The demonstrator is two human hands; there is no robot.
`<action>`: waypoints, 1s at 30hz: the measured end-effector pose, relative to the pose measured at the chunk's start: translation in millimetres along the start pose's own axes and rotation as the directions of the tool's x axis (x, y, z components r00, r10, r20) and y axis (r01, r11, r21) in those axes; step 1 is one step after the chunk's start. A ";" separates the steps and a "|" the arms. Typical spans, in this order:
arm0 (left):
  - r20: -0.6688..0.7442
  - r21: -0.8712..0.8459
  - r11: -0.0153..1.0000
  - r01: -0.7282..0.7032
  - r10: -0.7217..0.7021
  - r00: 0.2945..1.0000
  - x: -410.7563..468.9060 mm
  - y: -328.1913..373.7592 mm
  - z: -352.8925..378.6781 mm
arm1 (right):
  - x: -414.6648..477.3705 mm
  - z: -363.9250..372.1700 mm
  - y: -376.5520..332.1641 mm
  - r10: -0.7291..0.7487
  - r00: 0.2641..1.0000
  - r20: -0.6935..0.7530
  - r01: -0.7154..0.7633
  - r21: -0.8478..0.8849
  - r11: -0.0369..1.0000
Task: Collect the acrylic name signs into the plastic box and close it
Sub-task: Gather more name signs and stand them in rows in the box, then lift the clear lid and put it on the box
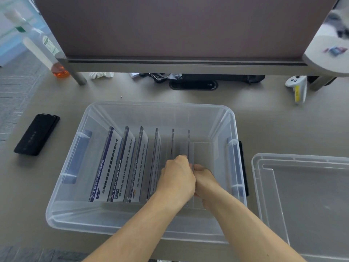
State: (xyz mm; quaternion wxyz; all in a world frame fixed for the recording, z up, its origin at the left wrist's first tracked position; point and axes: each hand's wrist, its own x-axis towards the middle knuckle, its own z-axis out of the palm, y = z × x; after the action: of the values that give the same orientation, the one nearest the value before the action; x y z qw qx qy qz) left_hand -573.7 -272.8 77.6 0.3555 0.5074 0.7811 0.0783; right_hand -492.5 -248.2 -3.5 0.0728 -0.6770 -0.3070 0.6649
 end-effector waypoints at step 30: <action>-0.432 -0.478 0.763 -0.435 0.227 0.873 -75.9 28.9 -205.7 | -210.8 -14.0 -134.3 -0.698 0.704 -0.134 0.709 0.063 0.703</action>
State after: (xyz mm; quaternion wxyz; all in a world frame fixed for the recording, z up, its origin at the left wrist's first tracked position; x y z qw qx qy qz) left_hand -665.4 -274.3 278.9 0.3246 0.4896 0.6691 0.4553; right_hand -506.8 -244.3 246.3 0.3734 -0.5361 -0.5010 0.5676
